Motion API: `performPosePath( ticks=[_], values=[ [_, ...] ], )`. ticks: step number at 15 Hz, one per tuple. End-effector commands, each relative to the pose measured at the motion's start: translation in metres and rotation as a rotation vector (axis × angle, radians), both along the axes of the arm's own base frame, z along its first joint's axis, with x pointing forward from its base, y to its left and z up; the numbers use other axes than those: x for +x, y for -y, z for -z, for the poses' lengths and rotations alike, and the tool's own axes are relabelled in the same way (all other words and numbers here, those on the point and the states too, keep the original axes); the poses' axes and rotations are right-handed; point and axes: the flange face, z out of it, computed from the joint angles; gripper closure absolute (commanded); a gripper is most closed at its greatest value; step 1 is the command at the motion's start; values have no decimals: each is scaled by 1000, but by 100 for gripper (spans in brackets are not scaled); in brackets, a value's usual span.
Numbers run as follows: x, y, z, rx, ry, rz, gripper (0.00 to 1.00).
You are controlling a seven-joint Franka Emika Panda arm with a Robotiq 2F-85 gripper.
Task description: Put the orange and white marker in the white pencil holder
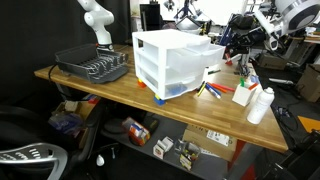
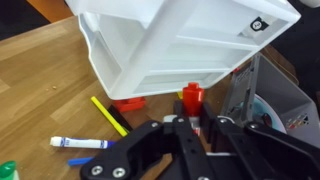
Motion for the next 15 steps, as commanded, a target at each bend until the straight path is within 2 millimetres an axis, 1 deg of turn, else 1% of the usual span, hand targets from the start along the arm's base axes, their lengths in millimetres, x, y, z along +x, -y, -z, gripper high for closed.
performPosePath(
  ticks=[1, 5, 7, 12, 15],
  values=[
    [-24, -8, -15, 37, -39, -101, 95],
    [-45, -12, -35, 59, -59, -166, 95],
    [-55, -14, -39, 84, -74, -176, 95],
    [-81, -26, -34, 132, -129, -166, 95],
    [-96, -26, -25, 146, -155, -128, 95]
  ],
)
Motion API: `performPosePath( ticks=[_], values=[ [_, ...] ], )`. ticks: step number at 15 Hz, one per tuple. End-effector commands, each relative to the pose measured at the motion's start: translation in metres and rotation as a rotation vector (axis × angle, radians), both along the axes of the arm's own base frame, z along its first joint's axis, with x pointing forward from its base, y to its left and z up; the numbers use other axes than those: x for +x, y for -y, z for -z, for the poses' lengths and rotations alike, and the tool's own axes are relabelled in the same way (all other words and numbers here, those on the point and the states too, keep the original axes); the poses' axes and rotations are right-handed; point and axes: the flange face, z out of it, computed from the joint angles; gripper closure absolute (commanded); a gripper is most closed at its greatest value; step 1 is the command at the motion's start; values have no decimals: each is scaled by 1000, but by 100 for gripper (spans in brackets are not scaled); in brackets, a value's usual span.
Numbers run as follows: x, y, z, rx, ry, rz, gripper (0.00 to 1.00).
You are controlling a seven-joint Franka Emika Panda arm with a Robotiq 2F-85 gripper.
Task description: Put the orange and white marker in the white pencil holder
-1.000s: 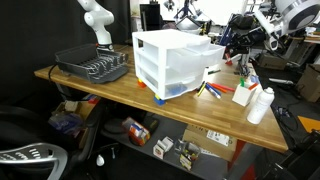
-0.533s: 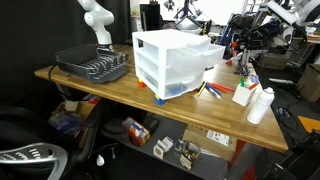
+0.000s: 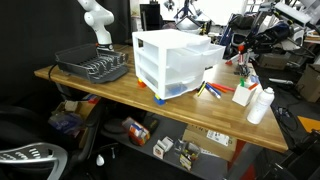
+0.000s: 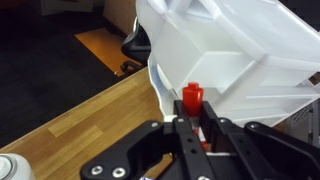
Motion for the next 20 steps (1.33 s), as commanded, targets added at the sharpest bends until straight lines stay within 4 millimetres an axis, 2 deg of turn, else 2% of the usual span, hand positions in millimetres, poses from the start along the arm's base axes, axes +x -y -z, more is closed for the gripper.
performPosePath(
  ticks=[1, 6, 13, 20],
  values=[
    [-20, 0, 2, 7, -43, 42, 95],
    [-39, 0, 23, 51, -115, 89, 95],
    [-45, 7, 65, 74, -197, 193, 95],
    [-47, 14, 86, 55, -252, 274, 95]
  ],
)
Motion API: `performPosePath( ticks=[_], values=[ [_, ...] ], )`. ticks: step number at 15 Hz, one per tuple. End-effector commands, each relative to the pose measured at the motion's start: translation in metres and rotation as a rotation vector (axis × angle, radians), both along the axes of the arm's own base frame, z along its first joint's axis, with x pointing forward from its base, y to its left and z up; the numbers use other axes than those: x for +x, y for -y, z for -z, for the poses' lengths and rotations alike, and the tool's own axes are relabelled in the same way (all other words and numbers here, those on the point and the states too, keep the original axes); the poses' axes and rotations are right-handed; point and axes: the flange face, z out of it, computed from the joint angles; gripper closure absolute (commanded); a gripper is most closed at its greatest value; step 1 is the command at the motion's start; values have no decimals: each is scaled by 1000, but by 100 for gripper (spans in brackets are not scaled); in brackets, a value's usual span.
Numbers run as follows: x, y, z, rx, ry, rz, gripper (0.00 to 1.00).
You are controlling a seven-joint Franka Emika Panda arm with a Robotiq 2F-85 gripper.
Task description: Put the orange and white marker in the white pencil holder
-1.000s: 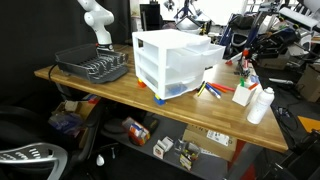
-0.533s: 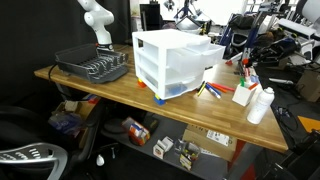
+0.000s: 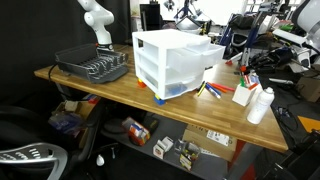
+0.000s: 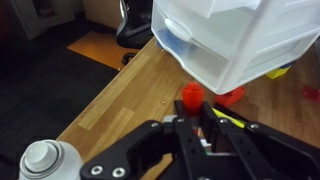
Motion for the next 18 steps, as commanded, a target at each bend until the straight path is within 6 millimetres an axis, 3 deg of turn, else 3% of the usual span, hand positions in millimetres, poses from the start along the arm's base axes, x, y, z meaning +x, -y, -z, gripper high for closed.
performPosePath(
  ticks=[1, 10, 11, 13, 18],
  values=[
    [3, 7, 4, -38, -10, 47, 95],
    [8, 14, 33, 19, -34, 98, 95],
    [7, 16, 33, 19, -34, 110, 56],
    [5, 20, 30, 15, -28, 132, 50],
    [2, 33, 5, -34, 19, 206, 14]
  ],
)
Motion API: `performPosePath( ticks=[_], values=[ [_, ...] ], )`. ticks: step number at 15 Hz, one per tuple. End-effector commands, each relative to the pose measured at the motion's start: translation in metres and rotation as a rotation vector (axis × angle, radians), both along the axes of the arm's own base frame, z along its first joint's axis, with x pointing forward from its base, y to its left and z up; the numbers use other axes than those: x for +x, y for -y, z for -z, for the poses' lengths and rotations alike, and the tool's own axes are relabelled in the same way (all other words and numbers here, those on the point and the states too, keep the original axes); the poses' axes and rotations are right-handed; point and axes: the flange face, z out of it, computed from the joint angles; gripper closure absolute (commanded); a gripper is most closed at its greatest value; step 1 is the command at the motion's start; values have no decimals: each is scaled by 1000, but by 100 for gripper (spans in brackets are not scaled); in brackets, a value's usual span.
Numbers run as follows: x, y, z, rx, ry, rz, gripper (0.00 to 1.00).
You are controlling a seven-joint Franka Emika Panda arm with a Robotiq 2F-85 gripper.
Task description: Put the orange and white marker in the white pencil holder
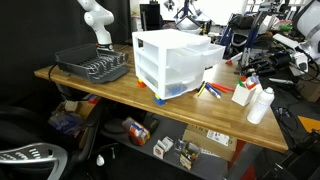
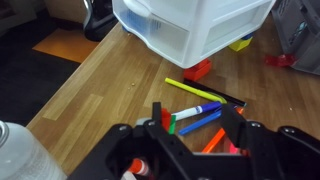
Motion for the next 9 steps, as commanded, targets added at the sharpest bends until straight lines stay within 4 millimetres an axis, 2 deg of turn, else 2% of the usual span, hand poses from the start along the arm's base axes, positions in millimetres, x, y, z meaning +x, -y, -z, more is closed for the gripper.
performPosePath(
  ticks=[1, 3, 5, 9],
  values=[
    [-1, 2, -24, -32, 48, 39, 7],
    [5, -5, -40, -42, 78, 3, 0],
    [14, -22, -55, -43, 97, -86, 0],
    [27, -57, -74, -111, 76, -203, 0]
  ],
)
